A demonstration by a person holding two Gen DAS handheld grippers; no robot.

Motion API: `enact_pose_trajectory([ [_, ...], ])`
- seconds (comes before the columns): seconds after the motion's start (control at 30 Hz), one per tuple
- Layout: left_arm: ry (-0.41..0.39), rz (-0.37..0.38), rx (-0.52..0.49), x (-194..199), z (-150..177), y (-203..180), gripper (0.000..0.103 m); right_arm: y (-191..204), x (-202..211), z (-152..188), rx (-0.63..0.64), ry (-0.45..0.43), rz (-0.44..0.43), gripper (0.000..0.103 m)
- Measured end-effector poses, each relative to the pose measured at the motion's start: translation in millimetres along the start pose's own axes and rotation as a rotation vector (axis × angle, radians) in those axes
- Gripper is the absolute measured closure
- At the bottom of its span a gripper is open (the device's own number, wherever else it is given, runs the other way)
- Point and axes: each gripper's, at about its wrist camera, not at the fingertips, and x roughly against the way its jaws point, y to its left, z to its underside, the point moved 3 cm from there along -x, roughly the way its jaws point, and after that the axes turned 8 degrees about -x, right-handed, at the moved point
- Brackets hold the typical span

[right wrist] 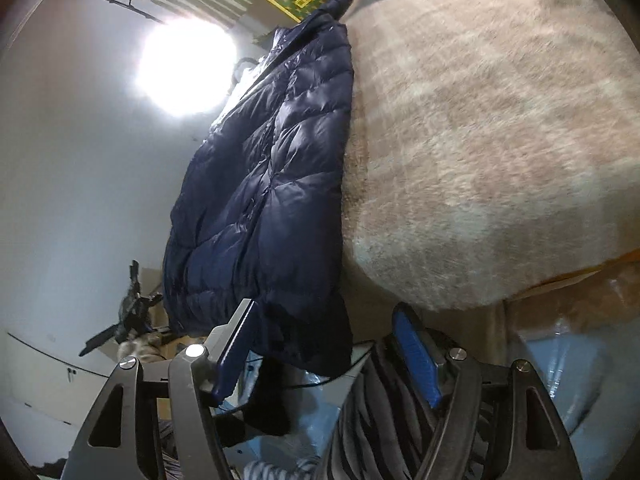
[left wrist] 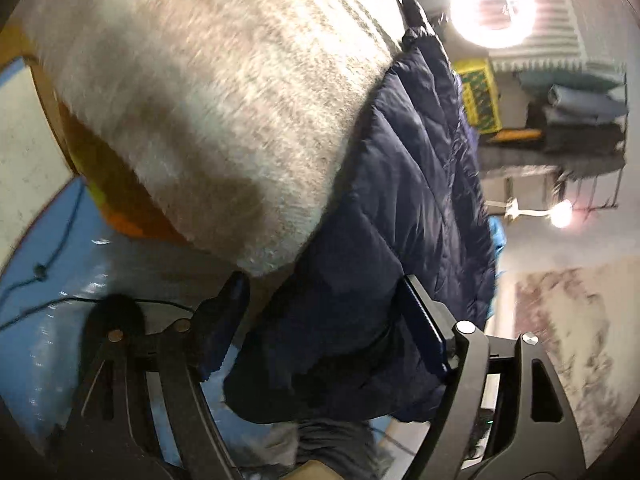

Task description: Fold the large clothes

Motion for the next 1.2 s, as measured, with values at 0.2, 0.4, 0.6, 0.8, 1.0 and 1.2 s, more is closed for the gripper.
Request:
enact_pose_trajectory([
  [0.2,0.011,0.087,0.052,-2.9,15.8,9.7,0.024,11.2,-18.4,1.8,0.033,0.04,-0.059,0.035],
  [0.4,0.021,0.051,-0.006,15.2,22.3,-2.7,0.056,26.7,-29.1,7.6,0.118,0.097,-0.059,0.077],
  [0.6,-0.032,-0.044,-0.223,38.5,30.9,-51.6,0.095,41.5,-17.3,8.9,0.169,0.061,-0.053,0.098],
  [0.8,-0.13,0.007,-0.247,85.3,27.1,-89.4,0.098,71.9,20.8,0.9,0.198,-0.008,-0.087,0.1],
  [1.0,-0.097,-0.088,-0.234,99.0,33.3,-82.6,0.099,71.0,52.3,7.1,0.194,-0.081,-0.075,0.101],
  [1.2,-0.105,-0.06,-0.176,106.2,37.5,-83.0,0.099,56.9,40.3,5.6,0.146,-0.033,-0.013,0.101],
])
